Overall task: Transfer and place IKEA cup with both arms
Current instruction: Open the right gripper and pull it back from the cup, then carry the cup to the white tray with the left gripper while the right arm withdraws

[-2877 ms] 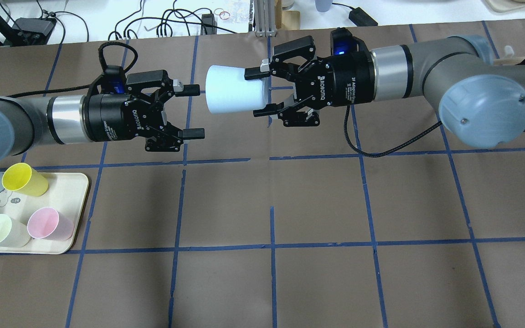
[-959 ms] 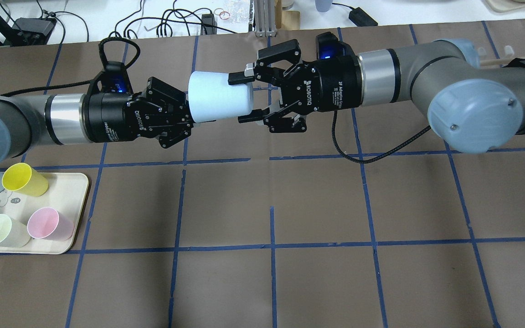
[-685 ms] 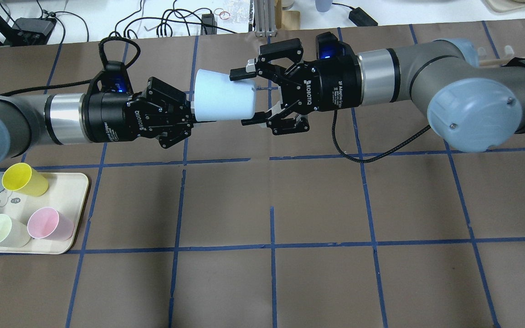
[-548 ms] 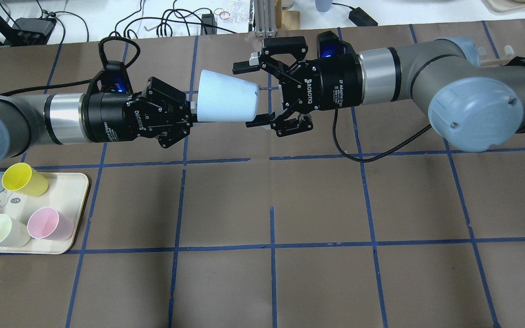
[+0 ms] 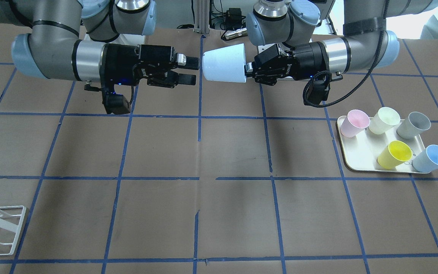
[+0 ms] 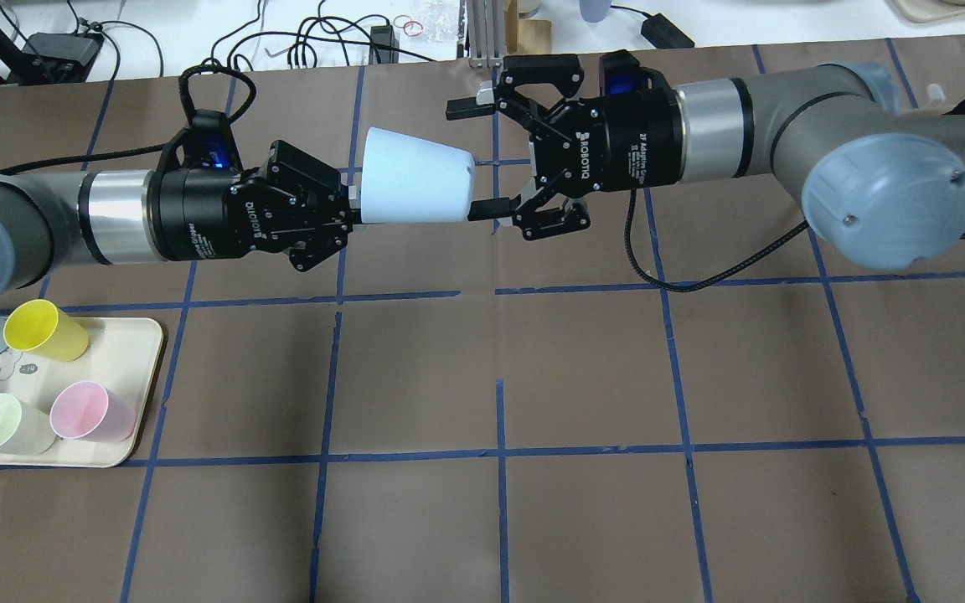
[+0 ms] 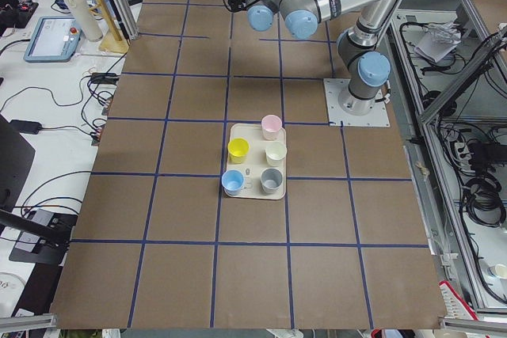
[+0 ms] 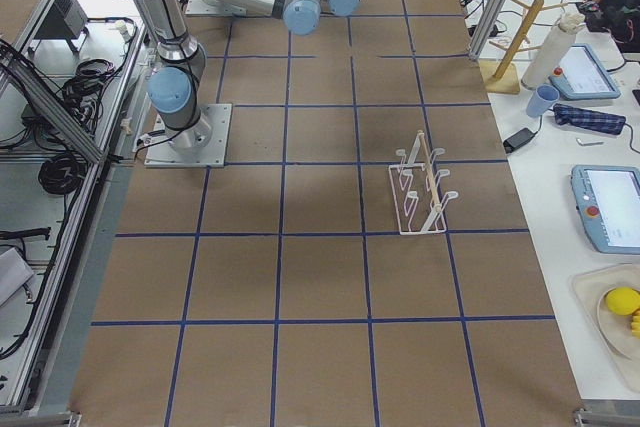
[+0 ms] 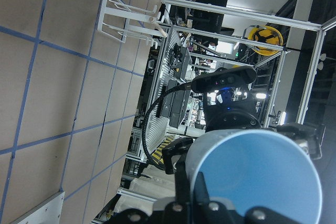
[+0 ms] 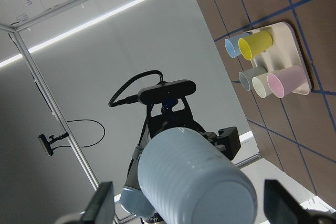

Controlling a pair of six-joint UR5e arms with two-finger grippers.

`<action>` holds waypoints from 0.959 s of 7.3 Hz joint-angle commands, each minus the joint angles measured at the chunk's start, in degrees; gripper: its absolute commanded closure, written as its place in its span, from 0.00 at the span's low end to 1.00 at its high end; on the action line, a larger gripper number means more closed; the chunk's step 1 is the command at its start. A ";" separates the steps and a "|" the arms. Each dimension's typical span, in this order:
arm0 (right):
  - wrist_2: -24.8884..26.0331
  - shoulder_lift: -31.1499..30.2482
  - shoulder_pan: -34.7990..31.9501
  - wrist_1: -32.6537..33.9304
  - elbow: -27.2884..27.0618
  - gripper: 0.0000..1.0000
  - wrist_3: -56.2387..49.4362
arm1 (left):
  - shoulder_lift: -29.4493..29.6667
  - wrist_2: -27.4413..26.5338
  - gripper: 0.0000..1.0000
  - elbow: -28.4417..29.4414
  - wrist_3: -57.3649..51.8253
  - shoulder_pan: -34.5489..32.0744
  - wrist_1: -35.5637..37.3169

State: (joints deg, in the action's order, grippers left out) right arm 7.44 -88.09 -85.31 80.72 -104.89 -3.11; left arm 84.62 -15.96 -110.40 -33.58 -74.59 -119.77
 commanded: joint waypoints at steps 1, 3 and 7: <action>9.46 -0.16 5.66 -0.39 1.70 0.00 0.12 | -1.21 -10.53 1.00 0.97 0.36 1.71 1.11; 19.82 -1.20 6.38 0.21 5.55 0.00 8.05 | -1.92 -21.23 1.00 1.33 0.10 5.92 4.25; 60.50 -10.94 5.51 0.31 7.16 0.00 11.19 | -1.04 -55.26 1.00 1.24 5.72 8.05 31.38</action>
State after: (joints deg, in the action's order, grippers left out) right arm 56.87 -96.09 -79.39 81.00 -97.77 8.04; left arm 83.07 -62.43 -109.01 -28.71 -66.79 -96.20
